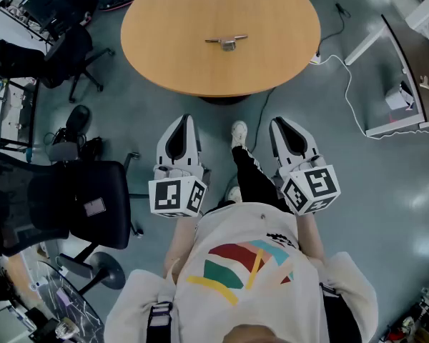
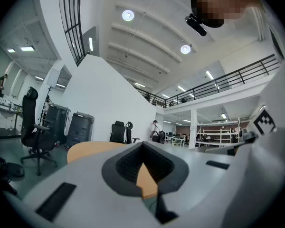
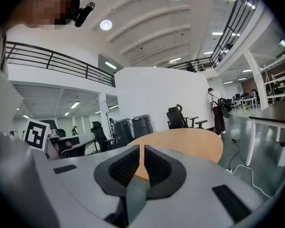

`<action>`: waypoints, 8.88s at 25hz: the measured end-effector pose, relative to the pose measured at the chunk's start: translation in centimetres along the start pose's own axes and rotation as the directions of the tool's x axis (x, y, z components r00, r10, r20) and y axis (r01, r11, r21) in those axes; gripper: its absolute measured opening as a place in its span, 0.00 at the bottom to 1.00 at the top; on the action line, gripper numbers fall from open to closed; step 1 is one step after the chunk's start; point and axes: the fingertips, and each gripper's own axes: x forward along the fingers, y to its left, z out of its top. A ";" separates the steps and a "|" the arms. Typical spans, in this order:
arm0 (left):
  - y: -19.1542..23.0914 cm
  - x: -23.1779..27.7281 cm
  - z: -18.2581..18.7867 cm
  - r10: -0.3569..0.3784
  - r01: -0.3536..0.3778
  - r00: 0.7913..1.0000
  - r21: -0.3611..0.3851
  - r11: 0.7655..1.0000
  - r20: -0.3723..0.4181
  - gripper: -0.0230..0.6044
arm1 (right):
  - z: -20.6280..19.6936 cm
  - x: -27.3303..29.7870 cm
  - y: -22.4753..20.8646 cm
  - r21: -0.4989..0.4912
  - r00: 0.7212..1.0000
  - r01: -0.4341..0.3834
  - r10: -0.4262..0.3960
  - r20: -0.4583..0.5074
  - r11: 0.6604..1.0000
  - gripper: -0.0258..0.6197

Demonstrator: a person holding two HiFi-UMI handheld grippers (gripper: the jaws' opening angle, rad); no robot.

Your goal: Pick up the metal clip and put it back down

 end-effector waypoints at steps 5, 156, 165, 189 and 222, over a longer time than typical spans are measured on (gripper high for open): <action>1.1 5.1 -0.5 0.009 -0.009 1.000 0.008 1.000 -0.010 0.10 | 0.6 5.7 -3.0 0.029 0.999 -0.033 0.033 0.002 0.999 0.07; 28.7 37.7 1.8 0.309 -0.314 0.949 -0.095 0.945 -0.059 0.10 | 9.1 63.1 -4.0 -0.197 0.844 -0.522 0.468 -0.263 0.830 0.51; 35.6 35.4 -1.7 0.435 -0.448 0.894 -0.165 0.879 -0.109 0.11 | 1.1 76.4 2.7 -0.216 0.747 -0.636 0.519 -0.416 0.741 0.51; 42.0 30.2 -9.8 0.586 -0.618 0.786 -0.229 0.752 -0.197 0.10 | -13.5 87.5 8.6 -0.206 0.625 -0.698 0.444 -0.642 0.685 0.51; 31.7 35.6 -1.0 0.379 -0.382 0.924 -0.064 0.922 -0.052 0.10 | 15.0 65.5 2.5 -0.282 0.832 -0.546 0.551 -0.067 0.789 0.06</action>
